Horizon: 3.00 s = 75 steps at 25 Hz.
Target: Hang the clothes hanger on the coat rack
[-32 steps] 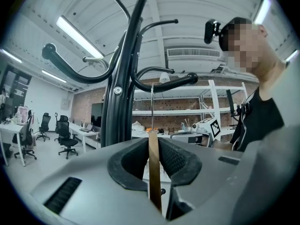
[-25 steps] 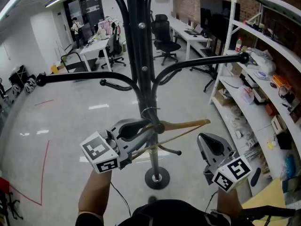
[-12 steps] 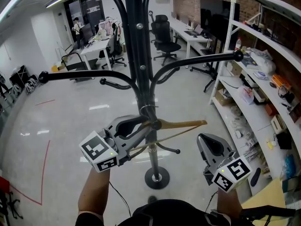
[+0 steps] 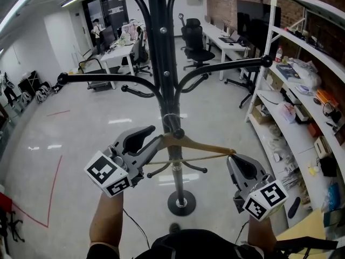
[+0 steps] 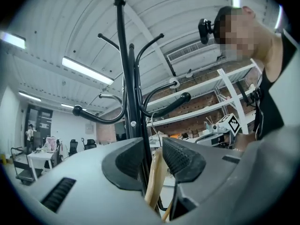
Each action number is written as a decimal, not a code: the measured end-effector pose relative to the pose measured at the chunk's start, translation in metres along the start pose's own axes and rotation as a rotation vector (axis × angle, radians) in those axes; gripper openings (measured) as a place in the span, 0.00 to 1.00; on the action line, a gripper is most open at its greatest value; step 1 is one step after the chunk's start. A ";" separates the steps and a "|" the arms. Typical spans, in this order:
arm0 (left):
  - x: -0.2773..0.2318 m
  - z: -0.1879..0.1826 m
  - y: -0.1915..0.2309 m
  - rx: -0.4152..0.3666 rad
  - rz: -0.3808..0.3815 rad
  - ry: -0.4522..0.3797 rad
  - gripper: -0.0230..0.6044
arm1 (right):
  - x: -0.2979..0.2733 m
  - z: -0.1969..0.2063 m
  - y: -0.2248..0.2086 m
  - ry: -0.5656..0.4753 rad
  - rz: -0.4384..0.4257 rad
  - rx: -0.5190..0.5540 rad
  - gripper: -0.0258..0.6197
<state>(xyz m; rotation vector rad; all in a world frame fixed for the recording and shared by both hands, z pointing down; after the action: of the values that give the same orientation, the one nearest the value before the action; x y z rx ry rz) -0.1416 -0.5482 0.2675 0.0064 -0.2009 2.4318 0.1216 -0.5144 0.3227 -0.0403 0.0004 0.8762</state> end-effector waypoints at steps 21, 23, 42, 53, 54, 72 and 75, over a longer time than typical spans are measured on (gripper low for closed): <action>0.119 0.049 -0.142 0.280 -0.334 0.054 0.04 | 0.047 0.028 0.044 -0.010 -0.211 -0.063 0.05; 0.124 0.042 -0.155 0.294 -0.335 0.019 0.04 | 0.054 0.030 0.047 -0.004 -0.214 -0.069 0.05; 0.254 0.056 -0.267 0.303 -0.146 0.037 0.04 | 0.154 0.051 0.218 0.128 -0.103 -0.036 0.05; 0.285 0.029 -0.370 0.219 -0.061 0.049 0.04 | 0.234 0.042 0.271 0.087 -0.143 -0.020 0.05; 0.286 0.027 -0.381 0.216 -0.071 0.051 0.04 | 0.244 0.042 0.272 0.078 -0.151 -0.026 0.05; 0.303 0.006 -0.595 0.402 -0.293 0.177 0.04 | 0.461 0.051 0.279 0.072 -0.231 -0.131 0.05; 0.319 0.000 -0.616 0.392 -0.292 0.175 0.04 | 0.479 0.049 0.292 0.055 -0.231 -0.136 0.05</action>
<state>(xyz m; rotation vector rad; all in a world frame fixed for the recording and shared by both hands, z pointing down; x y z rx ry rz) 0.0107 0.1198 0.3741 -0.0016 0.3347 2.1287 0.2030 0.0422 0.3529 -0.1887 -0.0123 0.6432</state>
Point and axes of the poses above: the fingertips, and each gripper's own axes: x backward along the fingers, y to its left, z out of its underside, the point moved 5 cm from there along x, backward along the fingers, and after that the axes turned 3 degrees about y, right-handed, at the moved point
